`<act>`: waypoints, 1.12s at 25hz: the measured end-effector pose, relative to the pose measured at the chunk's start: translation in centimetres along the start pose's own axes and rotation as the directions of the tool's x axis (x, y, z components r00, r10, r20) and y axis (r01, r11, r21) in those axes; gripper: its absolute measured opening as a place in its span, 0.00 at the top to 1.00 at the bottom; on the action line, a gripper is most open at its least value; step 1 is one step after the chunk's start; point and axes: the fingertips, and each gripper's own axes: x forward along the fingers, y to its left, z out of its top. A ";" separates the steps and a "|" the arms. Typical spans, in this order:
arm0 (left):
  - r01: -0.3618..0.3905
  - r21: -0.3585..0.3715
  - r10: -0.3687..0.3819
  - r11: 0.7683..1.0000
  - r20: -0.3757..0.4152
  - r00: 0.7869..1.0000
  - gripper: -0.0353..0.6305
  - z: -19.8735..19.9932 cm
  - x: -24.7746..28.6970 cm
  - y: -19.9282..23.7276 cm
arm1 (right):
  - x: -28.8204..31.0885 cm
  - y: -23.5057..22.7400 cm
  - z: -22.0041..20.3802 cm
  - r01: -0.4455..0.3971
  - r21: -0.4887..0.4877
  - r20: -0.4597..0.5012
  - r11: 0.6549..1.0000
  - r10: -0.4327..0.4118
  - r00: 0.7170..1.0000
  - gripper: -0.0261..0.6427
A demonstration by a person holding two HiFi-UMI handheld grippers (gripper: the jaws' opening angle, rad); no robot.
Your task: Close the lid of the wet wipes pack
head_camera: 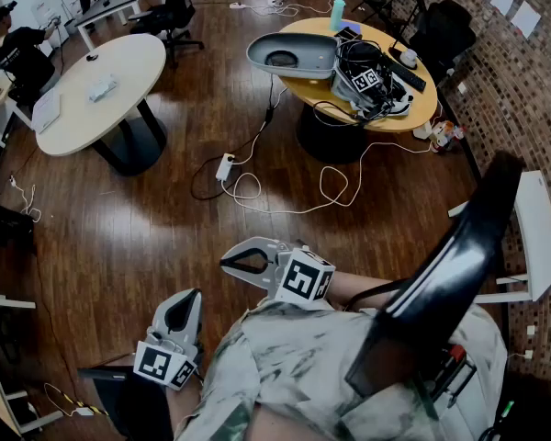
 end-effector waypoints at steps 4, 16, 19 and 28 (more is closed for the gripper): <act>-0.009 0.013 0.008 1.000 0.012 1.000 0.95 2.3 4.0 1.7 | -0.8 -4.6 -0.1 0.004 -0.016 0.009 1.000 -0.004 1.000 0.95; -0.091 0.036 0.090 0.995 0.008 0.996 0.95 5.0 11.5 5.9 | -2.9 -13.3 -2.8 -0.006 -0.020 -0.006 1.000 0.006 1.000 0.95; -0.132 0.036 0.131 0.991 0.010 0.991 0.95 5.3 11.4 7.7 | -1.7 -14.7 -2.9 -0.023 -0.019 0.019 1.000 0.024 1.000 0.95; -0.154 0.039 0.153 0.987 0.042 0.987 0.95 6.1 9.3 16.8 | 6.6 -18.5 -2.0 -0.024 -0.021 0.024 0.999 0.024 0.999 0.95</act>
